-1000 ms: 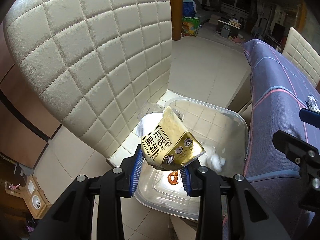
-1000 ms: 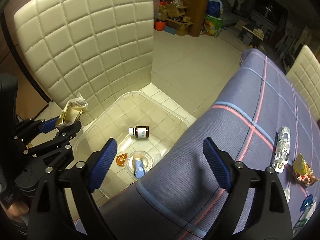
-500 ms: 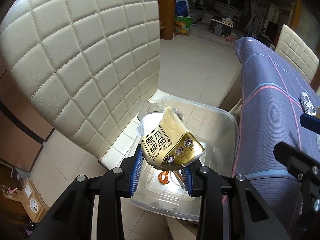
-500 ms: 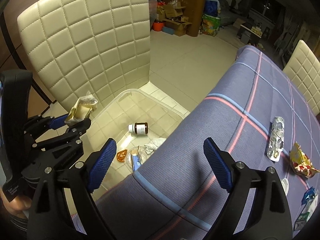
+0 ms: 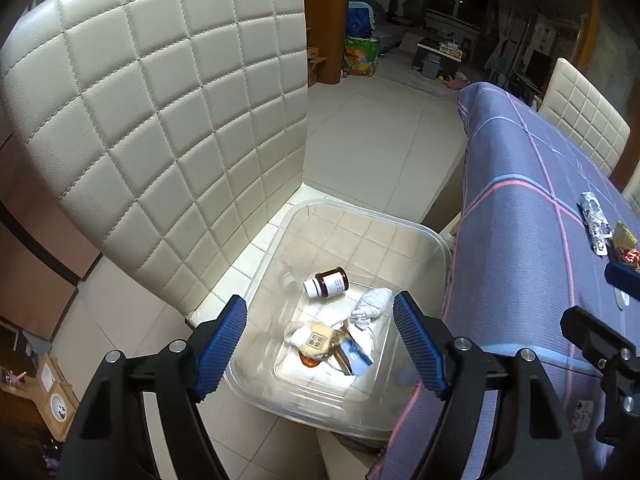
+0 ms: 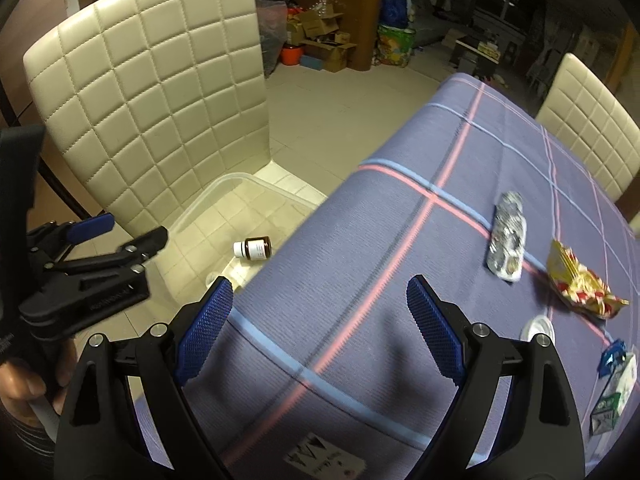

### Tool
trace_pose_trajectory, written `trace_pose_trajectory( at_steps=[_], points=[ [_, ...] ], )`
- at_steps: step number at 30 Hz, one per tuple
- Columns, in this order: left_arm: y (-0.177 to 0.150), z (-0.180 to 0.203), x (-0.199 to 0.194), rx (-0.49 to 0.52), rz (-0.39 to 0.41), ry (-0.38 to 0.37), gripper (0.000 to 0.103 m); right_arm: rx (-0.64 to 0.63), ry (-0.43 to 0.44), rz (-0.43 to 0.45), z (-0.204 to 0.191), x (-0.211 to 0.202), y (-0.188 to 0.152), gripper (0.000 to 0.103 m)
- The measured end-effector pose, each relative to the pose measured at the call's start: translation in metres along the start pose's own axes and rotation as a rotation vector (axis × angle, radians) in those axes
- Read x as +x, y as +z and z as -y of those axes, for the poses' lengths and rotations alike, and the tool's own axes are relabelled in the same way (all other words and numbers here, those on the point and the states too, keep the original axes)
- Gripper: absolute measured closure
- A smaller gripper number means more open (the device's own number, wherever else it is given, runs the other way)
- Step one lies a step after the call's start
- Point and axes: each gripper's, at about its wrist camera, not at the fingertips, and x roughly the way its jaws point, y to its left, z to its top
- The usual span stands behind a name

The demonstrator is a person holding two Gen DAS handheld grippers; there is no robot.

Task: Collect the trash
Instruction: 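Swing both tools back over the table toward the remaining trash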

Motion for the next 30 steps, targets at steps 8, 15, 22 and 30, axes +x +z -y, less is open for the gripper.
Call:
trace_pose_trajectory(
  at_steps=[8, 15, 22, 30],
  points=[
    [-0.014, 0.024, -0.036, 0.050, 0.026, -0.011, 0.029, 0.053, -0.029, 0.014, 0.026, -0.025, -0.031, 0.015],
    [-0.028, 0.068, -0.068, 0.126, 0.049, -0.045, 0.029, 0.151, -0.068, 0.047, 0.075, -0.061, -0.069, 0.015],
    [-0.048, 0.139, -0.088, 0.241, 0.048, -0.104, 0.029, 0.268, -0.130, 0.053, 0.135, -0.089, -0.119, 0.015],
    [-0.060, 0.218, -0.095, 0.341, 0.038, -0.195, 0.029, 0.425, -0.210, 0.025, 0.213, -0.106, -0.169, 0.015]
  ],
)
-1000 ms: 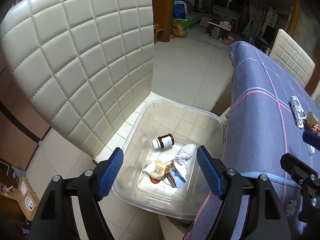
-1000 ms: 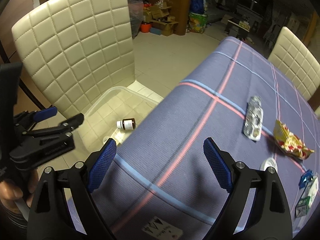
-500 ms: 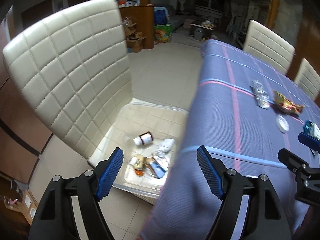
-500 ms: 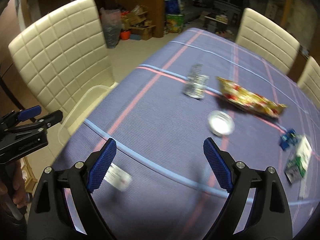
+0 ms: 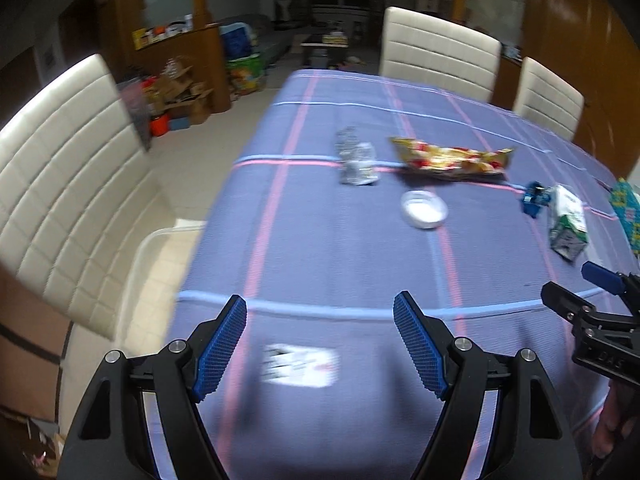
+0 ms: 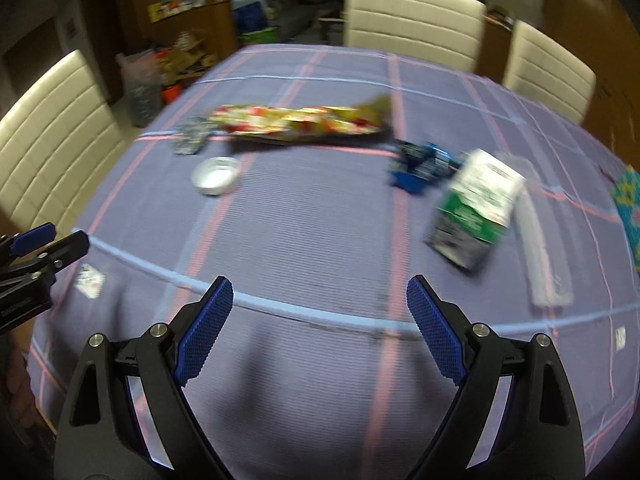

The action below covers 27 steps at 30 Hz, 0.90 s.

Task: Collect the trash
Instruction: 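Swing both tools back over the table toward the remaining trash, then grasp the white bottle cap with the left tool while the right tool grasps the milk carton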

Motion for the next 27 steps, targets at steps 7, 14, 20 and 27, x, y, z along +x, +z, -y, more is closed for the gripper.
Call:
trace_pose_trajectory(
  at_steps=[7, 14, 20, 27],
  points=[
    [0.020, 0.049, 0.036, 0.040, -0.063, -0.056, 0.029, 0.109, -0.027, -0.049, 0.055, 0.018, 0.001, 0.013],
    [0.045, 0.074, 0.076, 0.084, -0.109, -0.031, 0.029, 0.160, -0.038, -0.078, 0.081, 0.048, 0.018, 0.012],
    [0.060, 0.081, 0.099, 0.108, -0.110, -0.003, 0.029, 0.185, -0.047, -0.086, 0.095, 0.070, 0.038, 0.014],
    [0.064, 0.081, 0.103, 0.108, -0.087, -0.008, 0.029, 0.156, -0.097, -0.053, 0.093, 0.073, 0.045, 0.039]
  ],
)
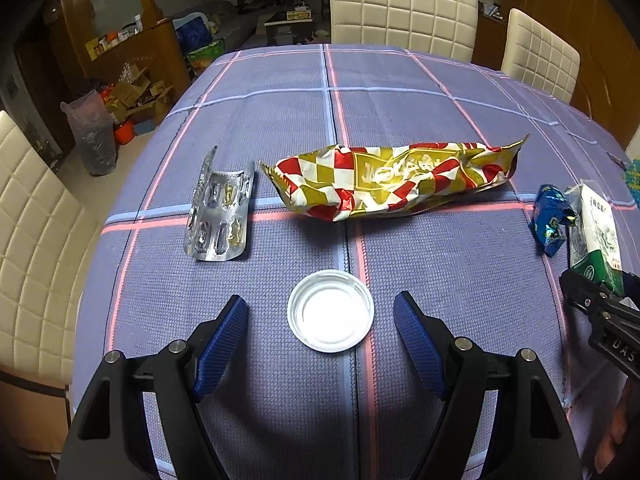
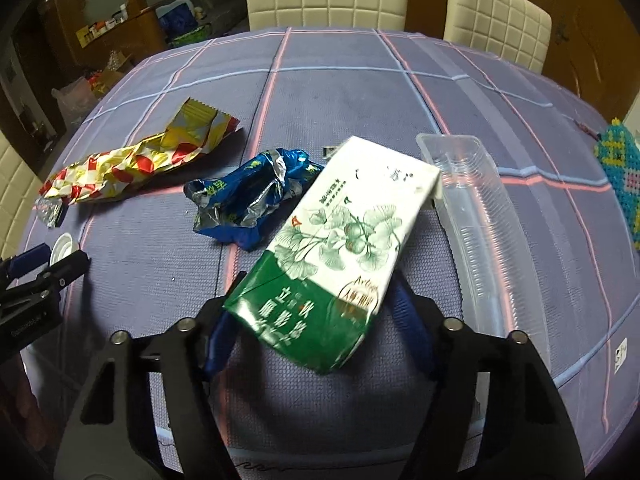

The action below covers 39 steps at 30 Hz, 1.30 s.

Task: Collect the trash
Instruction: 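Grasp the white bottle cap with the left tool while the right tool grasps the milk carton, then carry the cap and carton to the clear bin and open the left tool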

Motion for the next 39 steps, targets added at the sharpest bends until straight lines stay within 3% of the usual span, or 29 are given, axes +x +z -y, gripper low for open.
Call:
trace_pose_trajectory(
  at_steps=[1, 3, 4, 13, 22, 39],
  points=[
    [-0.003, 0.000, -0.002, 0.006, 0.005, -0.005, 0.031, -0.009, -0.002, 0.002, -0.001, -0.001, -0.001, 0.039],
    [-0.005, 0.001, -0.006, 0.020, 0.012, -0.021, 0.049, -0.019, 0.003, 0.001, -0.003, -0.005, -0.007, 0.040],
    [-0.008, 0.001, -0.010, 0.030, 0.013, -0.028, 0.064, -0.021, 0.003, 0.001, -0.003, -0.007, -0.009, 0.040],
    [-0.029, -0.009, -0.041, 0.023, 0.040, -0.057, 0.065, -0.022, 0.039, 0.004, -0.011, -0.030, -0.034, 0.044],
    [-0.058, -0.020, -0.075, 0.032, 0.085, -0.025, 0.065, -0.067, 0.066, 0.039, -0.034, -0.064, -0.057, 0.047],
    [-0.104, -0.072, -0.118, -0.039, 0.143, 0.023, 0.064, -0.233, 0.144, 0.117, -0.110, -0.112, -0.087, 0.050]
  ],
)
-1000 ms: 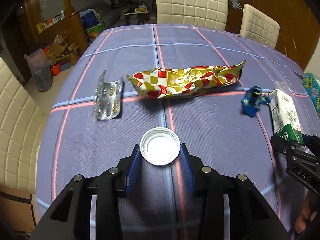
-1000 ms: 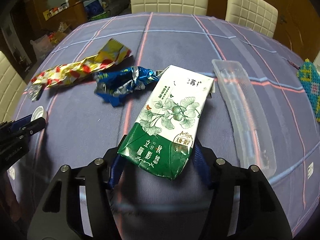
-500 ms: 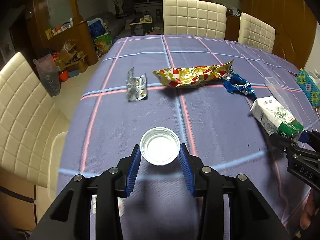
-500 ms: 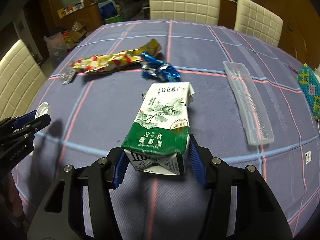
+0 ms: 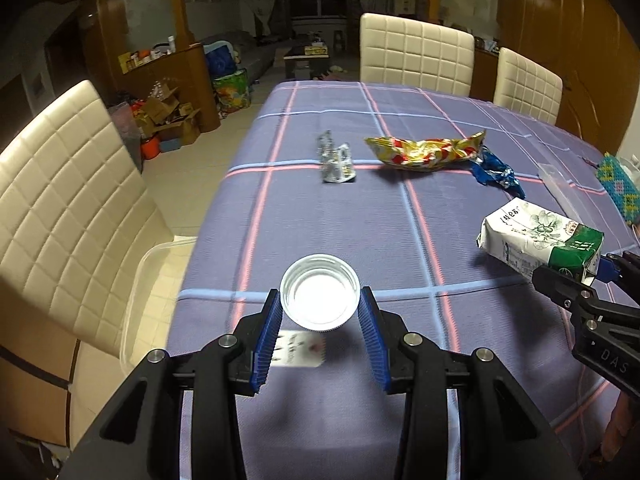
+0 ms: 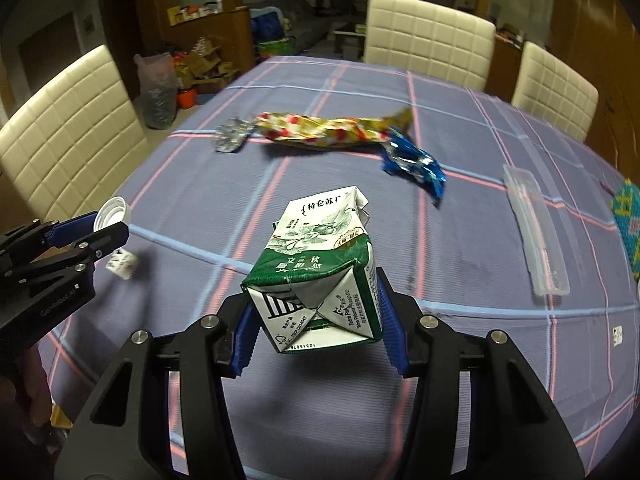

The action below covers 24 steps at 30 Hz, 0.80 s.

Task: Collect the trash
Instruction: 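Carry the cap and carton to the clear bin and open the left tool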

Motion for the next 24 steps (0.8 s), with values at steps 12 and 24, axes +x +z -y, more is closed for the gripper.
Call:
trace_pose_trajectory(
  at_steps=[12, 24],
  points=[
    [-0.015, -0.054, -0.011, -0.077, 0.010, 0.052, 0.064, -0.128, 0.047, 0.013, -0.066, 0.000, 0.013, 0.050],
    [-0.024, -0.103, -0.011, -0.150, 0.014, 0.104, 0.064, -0.226, 0.096, 0.008, -0.126, 0.012, 0.031, 0.050]
  ],
)
